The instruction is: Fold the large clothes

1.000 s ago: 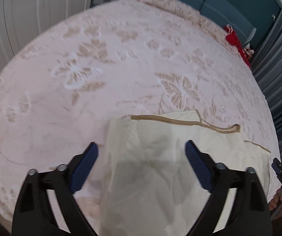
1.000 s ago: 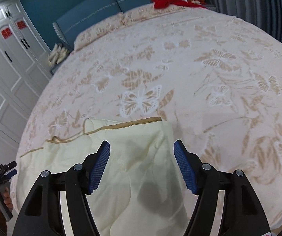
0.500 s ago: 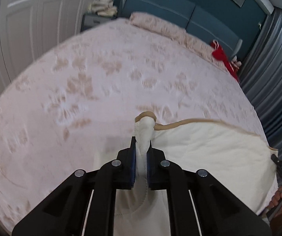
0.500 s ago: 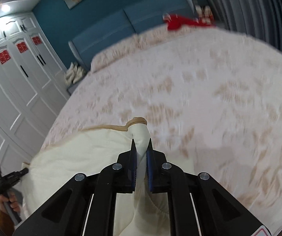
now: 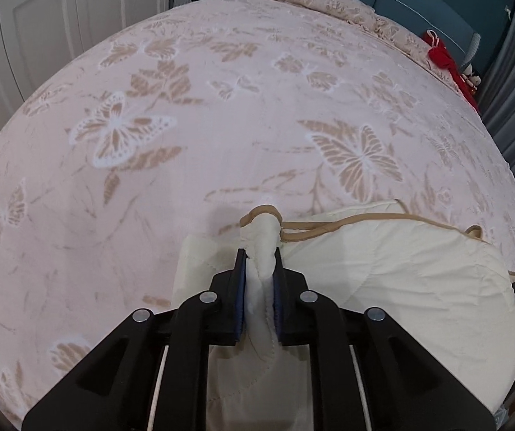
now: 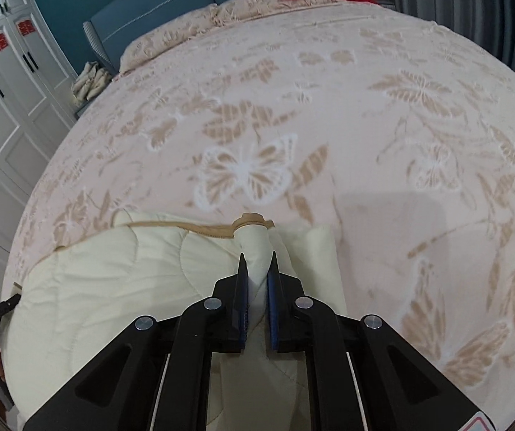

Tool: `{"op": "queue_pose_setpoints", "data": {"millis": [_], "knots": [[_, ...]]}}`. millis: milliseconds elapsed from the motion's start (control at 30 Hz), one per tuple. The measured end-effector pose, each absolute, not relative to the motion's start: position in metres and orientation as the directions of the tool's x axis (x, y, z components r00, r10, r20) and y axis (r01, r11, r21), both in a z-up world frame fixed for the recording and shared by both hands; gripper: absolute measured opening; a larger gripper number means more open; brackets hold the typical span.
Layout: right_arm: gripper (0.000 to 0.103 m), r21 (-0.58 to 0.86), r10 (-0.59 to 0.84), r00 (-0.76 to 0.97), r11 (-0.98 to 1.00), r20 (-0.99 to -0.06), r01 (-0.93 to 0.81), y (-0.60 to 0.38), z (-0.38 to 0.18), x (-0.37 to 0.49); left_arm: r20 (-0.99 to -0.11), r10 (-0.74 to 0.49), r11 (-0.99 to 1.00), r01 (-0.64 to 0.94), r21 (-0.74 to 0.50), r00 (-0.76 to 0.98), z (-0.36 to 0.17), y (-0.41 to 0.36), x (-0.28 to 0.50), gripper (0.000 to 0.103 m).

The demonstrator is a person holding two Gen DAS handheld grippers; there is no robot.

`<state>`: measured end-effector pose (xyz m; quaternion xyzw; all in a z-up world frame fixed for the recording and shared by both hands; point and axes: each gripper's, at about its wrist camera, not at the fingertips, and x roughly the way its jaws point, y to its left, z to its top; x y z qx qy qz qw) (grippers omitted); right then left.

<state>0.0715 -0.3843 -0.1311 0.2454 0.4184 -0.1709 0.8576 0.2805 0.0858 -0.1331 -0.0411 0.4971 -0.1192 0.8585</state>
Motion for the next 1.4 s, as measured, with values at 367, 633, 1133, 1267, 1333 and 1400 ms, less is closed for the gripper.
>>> {"op": "queue_pose_setpoints", "data": {"millis": [367,633,1133,1267,1333,1400], "knots": [[0.007,0.268,-0.097,0.594,0.826,-0.799,0.495,-0.381,-0.151,0.071,-0.821,-0.196,0.977,0.176,-0.118,0.537,-0.153,0.076,0.274,0.018],[0.016,0.306,-0.058,0.589,0.811,-0.806,0.499,-0.393,-0.140,0.068,-0.821,-0.116,0.988,0.146,-0.041,0.558,-0.131,0.077,0.269,0.039],[0.000,0.257,0.031,0.641,0.930,-0.767,0.264,-0.247,-0.052,0.119,-0.807,-0.311,0.938,0.298,-0.176,0.502,-0.051,-0.025,0.248,0.021],[0.000,0.284,0.080,0.598,0.924,-0.798,0.256,-0.234,-0.079,0.145,-0.850,-0.292,0.938,0.304,-0.166,0.438,-0.091,-0.059,0.251,0.021],[0.000,0.287,0.088,0.582,0.922,-0.809,0.260,-0.231,-0.089,0.152,-0.867,-0.270,0.942,0.302,-0.147,0.420,-0.106,-0.070,0.251,0.021],[0.000,0.277,0.085,0.565,0.924,-0.821,0.263,-0.229,-0.098,0.159,-0.876,-0.246,0.946,0.298,-0.125,0.415,-0.121,-0.076,0.251,0.021]]}}
